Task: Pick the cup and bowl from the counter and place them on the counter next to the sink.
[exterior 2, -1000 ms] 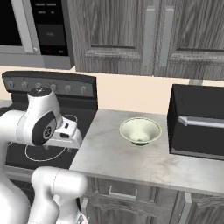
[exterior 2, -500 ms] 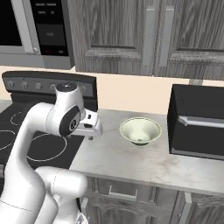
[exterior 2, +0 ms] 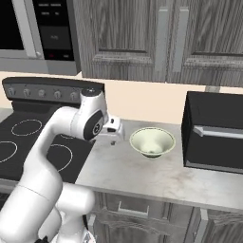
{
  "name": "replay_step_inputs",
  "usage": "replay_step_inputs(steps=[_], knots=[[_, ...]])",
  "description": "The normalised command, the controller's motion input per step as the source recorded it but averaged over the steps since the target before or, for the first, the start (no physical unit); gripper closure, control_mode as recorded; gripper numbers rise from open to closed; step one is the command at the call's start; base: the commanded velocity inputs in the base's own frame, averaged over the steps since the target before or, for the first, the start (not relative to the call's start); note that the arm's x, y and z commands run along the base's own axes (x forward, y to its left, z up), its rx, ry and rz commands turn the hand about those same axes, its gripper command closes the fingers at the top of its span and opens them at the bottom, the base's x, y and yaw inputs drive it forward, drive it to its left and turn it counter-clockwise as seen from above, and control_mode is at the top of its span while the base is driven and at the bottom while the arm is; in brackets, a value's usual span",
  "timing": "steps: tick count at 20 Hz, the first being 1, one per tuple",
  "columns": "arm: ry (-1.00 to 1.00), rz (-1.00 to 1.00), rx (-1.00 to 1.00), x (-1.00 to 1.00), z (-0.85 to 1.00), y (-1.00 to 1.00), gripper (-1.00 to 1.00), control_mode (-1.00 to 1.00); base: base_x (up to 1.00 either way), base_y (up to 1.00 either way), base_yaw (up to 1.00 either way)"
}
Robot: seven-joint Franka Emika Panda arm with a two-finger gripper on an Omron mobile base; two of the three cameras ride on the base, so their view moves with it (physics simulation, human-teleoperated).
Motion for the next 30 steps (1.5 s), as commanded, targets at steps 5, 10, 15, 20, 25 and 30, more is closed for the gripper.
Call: replay_step_inputs(steps=[5,10,15,20,25,30], knots=[[0.0,0.0,-0.01,0.42,-0.02,-0.27,-1.0,-1.0,0.0,0.0,0.0],[0.0,0.0,0.0,0.29,-0.03,-0.26,-1.0,-1.0,0.0,0.0,0.0],[0.0,0.0,0.0,0.25,-0.13,-0.15,-1.0,-1.0,0.0,0.0,0.0],[0.0,0.0,-0.01,0.25,-0.25,-0.05,-1.0,-1.0,0.0,0.0,0.0],[0.0,0.0,-0.03,0.3,-0.32,-0.03,-1.0,-1.0,0.0,0.0,0.0],[0.0,-0.02,-0.06,0.38,-0.19,-0.02,-1.0,-1.0,0.0,0.0,0.0]])
